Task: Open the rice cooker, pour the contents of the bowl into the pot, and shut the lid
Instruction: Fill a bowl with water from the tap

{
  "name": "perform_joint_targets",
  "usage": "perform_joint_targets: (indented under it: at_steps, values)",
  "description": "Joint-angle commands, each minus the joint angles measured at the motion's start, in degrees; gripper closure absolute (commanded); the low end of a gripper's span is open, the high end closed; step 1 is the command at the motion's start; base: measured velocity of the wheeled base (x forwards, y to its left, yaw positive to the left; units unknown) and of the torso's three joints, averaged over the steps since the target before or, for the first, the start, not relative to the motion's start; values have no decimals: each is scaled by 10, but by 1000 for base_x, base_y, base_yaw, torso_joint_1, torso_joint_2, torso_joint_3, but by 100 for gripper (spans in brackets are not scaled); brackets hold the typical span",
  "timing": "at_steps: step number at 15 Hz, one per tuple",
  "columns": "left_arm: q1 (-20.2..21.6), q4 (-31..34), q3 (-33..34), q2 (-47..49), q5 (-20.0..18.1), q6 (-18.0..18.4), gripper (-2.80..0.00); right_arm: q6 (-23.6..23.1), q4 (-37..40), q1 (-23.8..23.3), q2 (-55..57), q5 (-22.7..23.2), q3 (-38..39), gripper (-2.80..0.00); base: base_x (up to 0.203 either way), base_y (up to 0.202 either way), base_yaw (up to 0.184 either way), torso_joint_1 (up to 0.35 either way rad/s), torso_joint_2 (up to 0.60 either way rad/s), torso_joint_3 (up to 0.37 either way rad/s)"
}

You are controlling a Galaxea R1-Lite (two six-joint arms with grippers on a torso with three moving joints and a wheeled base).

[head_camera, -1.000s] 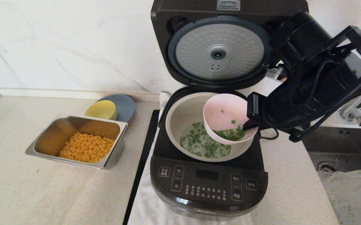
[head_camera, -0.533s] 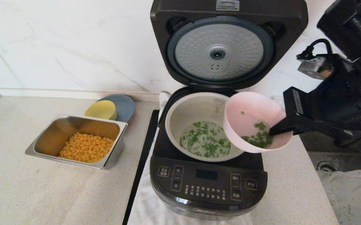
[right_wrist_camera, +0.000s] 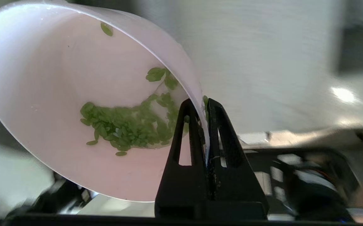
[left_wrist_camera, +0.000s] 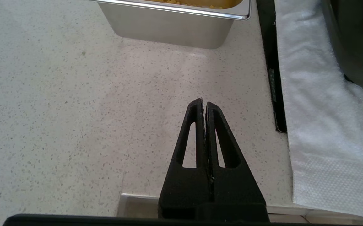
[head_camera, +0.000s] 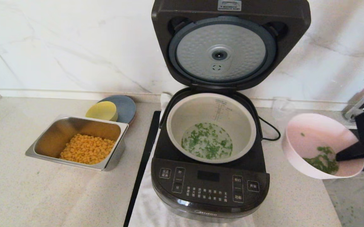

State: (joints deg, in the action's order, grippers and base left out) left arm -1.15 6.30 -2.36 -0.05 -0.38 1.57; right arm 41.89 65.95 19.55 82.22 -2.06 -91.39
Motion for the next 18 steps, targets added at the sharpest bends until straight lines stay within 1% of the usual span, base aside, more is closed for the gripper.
perform_joint_targets:
  at_steps: [1,2,3,5,7,9,12,14,15,18]
  values:
    - [0,0,0,0,0,0,0,-25,-5,-98,-54,1,63,0,0,0,0,0,0,0]
    - [0,0,0,0,0,0,0,-42,-16,-145,-65,3,88,0,0,0,0,0,0,0]
    - [0,0,0,0,0,0,0,-61,-36,-202,-73,9,116,0,0,0,0,0,0,0]
    - [0,0,0,0,0,0,0,-95,-84,-310,-78,39,163,0,0,0,0,0,0,0]
    - [0,0,0,0,0,0,0,-133,-123,-423,-71,92,203,0,0,0,0,0,0,0]
    - [0,0,0,0,0,0,0,-175,-154,-538,-44,155,235,0,0,0,0,0,0,0]
    - [0,0,0,0,0,0,0,-234,-187,-697,35,257,253,0,0,0,0,0,0,0]
    - [0,0,0,0,0,0,0,-274,-197,-775,97,312,252,0,0,0,0,0,0,0]
    - [0,0,0,0,0,0,0,-293,-199,-806,125,334,246,0,0,0,0,0,0,0]
    - [0,0,0,-1,0,0,0,-323,-201,-867,188,376,209,0,0,0,0,0,0,0]
